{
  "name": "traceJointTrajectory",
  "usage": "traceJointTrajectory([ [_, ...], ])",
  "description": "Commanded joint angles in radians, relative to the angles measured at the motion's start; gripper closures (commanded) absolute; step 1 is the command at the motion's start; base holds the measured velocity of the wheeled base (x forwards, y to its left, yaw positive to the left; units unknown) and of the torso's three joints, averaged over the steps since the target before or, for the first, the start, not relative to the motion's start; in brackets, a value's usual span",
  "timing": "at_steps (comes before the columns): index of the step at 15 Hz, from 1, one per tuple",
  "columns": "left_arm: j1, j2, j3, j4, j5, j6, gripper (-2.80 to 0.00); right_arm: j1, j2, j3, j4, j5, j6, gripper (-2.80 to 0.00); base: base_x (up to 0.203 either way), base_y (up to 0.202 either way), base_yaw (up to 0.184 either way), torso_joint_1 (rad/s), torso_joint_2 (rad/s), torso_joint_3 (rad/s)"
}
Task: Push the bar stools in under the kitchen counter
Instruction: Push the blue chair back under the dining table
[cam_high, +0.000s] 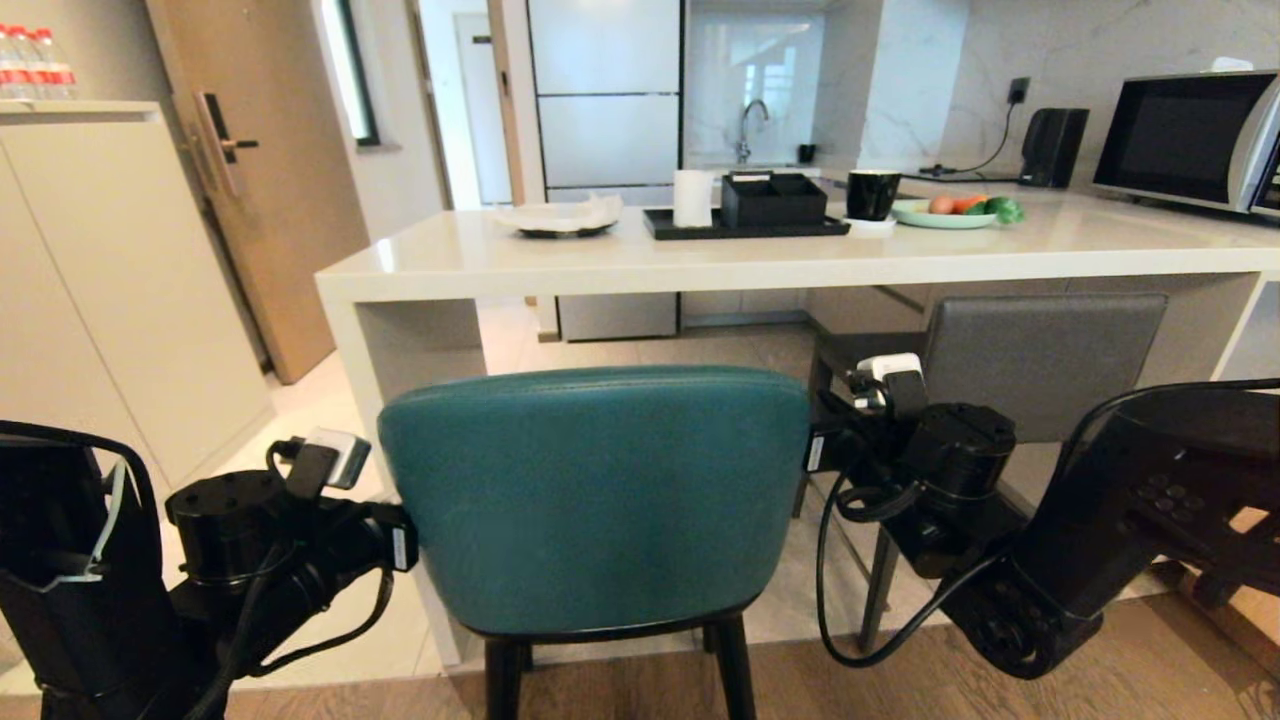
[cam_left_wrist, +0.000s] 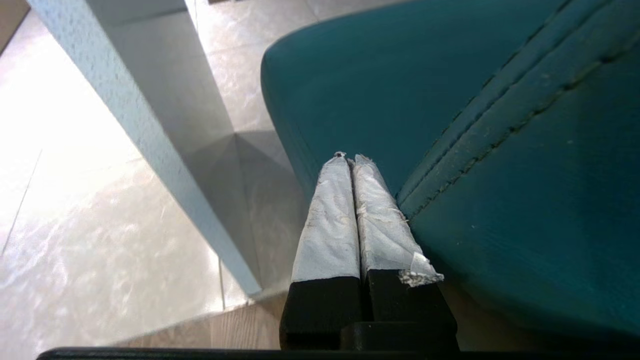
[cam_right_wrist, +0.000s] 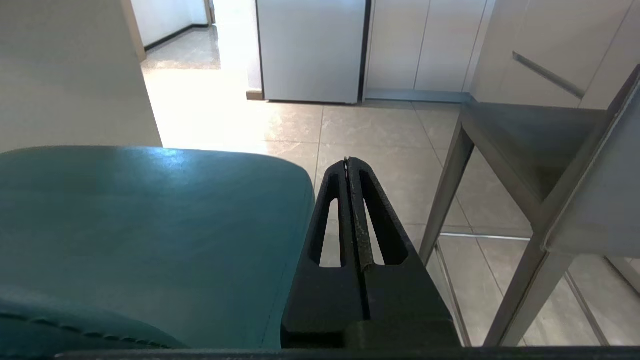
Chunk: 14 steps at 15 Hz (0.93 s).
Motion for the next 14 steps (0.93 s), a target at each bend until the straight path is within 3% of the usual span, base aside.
traceJointTrajectory([
  [1, -0.079, -0.026, 0.029, -0.012, -0.004, 0.000, 0.00, 0.030, -0.021, 0.020, -0.018, -0.002, 0.000, 0.00, 0.000, 0.000, 0.000, 0.000, 0.00, 0.000],
  [7, -0.078, -0.031, 0.019, -0.012, -0.002, -0.006, 0.00, 0.032, -0.017, 0.015, -0.018, -0.004, 0.000, 0.00, -0.012, 0.000, 0.000, 0.003, 0.00, 0.000],
  [12, -0.075, -0.020, 0.010, -0.012, -0.002, -0.002, 0.00, 0.030, -0.009, 0.012, -0.016, -0.004, 0.000, 0.00, -0.191, 0.000, -0.001, 0.007, 0.01, -0.002],
  [14, -0.072, -0.014, 0.005, -0.012, -0.002, -0.002, 0.00, 0.030, -0.006, 0.011, -0.016, -0.002, 0.000, 0.00, -0.061, 0.000, -0.002, -0.002, 0.00, 0.002],
])
